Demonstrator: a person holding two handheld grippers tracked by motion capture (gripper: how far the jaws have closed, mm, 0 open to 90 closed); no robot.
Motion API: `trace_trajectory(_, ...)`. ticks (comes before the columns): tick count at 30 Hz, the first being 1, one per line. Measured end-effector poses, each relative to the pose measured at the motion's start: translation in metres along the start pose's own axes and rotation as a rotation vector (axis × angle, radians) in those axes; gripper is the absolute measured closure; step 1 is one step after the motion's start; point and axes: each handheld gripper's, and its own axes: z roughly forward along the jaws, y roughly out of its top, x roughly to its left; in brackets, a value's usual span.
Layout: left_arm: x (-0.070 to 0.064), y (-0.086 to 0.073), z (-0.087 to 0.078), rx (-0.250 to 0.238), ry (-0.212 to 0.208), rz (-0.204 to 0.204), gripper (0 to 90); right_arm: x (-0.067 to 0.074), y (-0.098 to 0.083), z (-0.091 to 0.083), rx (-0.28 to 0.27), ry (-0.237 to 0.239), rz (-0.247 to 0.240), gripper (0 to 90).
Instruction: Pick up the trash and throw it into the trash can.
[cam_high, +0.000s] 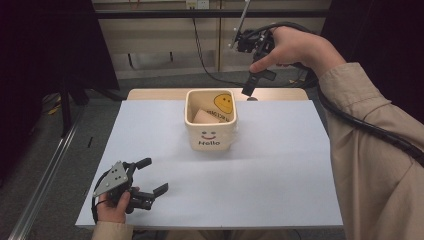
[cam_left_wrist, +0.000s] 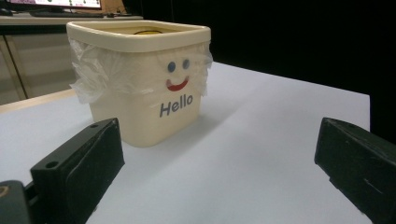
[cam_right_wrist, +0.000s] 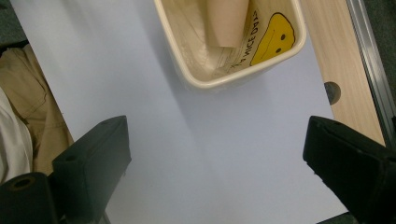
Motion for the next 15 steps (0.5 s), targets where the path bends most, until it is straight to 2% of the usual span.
trace_trajectory(2, -0.001, 0.0, 0.001, -0.005, 0.015, 0.003, 1.1, 0.001, -0.002, 0.002, -0.004, 0.004, 0.001, 7.7)
trace_trajectory(6, -0.001, 0.0, 0.0, -0.011, 0.005, -0.003, 1.1, 0.001, -0.009, 0.007, 0.003, 0.004, 0.002, 7.4)
trace_trajectory(7, -0.001, 0.0, 0.0, -0.01, 0.016, -0.001, 1.1, 0.002, -0.012, 0.009, 0.0, 0.003, 0.009, 7.4)
trace_trajectory(12, -0.001, 0.0, 0.001, -0.013, 0.016, -0.003, 1.1, 0.004, -0.023, 0.016, 0.007, -0.006, -0.005, 6.8)
trace_trajectory(15, -0.001, 0.001, 0.001, -0.01, 0.018, 0.002, 1.1, 0.004, -0.033, 0.021, 0.005, -0.017, 0.003, 6.6)
